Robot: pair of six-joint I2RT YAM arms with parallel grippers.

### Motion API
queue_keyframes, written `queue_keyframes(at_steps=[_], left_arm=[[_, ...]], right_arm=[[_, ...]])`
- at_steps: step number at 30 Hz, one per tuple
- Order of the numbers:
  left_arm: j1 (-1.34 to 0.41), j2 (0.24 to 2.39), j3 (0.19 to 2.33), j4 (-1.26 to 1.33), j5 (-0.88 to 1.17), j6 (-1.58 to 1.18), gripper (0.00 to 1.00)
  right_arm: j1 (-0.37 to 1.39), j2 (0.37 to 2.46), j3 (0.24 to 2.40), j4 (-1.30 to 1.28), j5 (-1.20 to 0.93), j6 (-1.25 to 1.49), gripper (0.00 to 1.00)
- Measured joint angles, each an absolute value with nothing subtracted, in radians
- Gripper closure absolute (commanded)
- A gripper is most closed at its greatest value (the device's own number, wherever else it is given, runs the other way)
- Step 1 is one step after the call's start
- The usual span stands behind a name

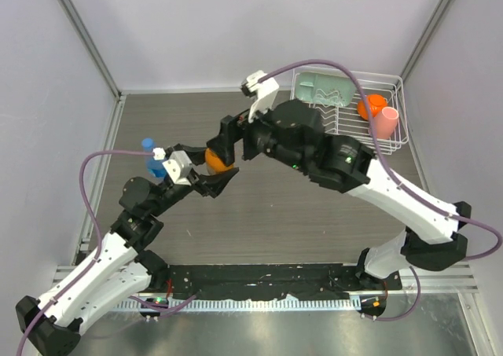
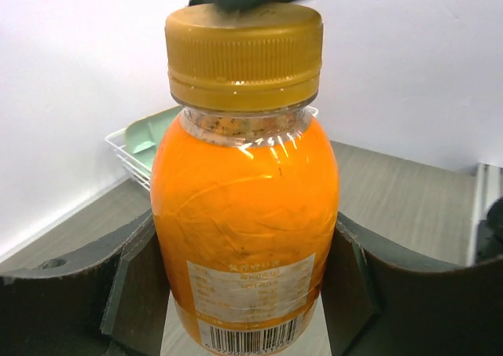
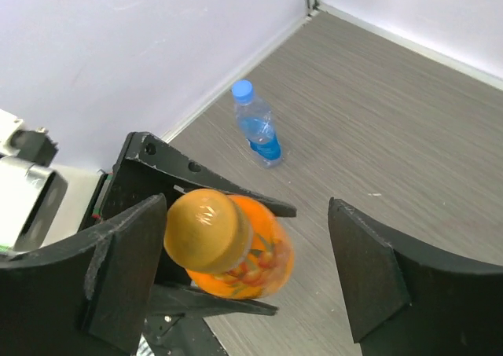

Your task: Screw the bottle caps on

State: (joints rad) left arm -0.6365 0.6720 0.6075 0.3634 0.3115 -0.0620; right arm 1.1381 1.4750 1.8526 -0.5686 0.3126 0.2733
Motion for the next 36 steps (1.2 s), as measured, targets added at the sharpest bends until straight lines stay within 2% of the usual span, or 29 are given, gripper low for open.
queue_keyframes(at_steps=[2, 8, 12, 16, 25, 36], left_arm=[[-0.636, 0.672, 0.607, 0.364, 0.349, -0.096, 1.00], [-0.633, 0.680, 0.621, 0.363, 0.596, -0.234, 1.00], [-0.633, 0.695, 0.642, 0.367, 0.821, -0.318, 1.00], [-0.633, 0.703, 0.656, 0.370, 0.962, -0.366, 1.00], [-0.633, 0.705, 0.660, 0.371, 1.039, -0.404, 1.00], [-0.633, 0.709, 0.661, 0.396, 0.991, -0.431, 1.00]], right_arm=[[1.093, 1.443, 1.858, -0.586, 0.204, 0.251, 0.13], [0.892, 1.321, 1.832, -0.617, -0.330, 0.130, 0.14], [0.894, 1.279, 1.781, -0.603, -0.636, 0.062, 0.18], [0.895, 1.286, 1.721, -0.539, -0.827, 0.050, 0.21], [0.895, 1.332, 1.632, -0.337, -1.017, 0.136, 0.36], [0.895, 1.334, 1.585, -0.195, -1.060, 0.209, 0.33]])
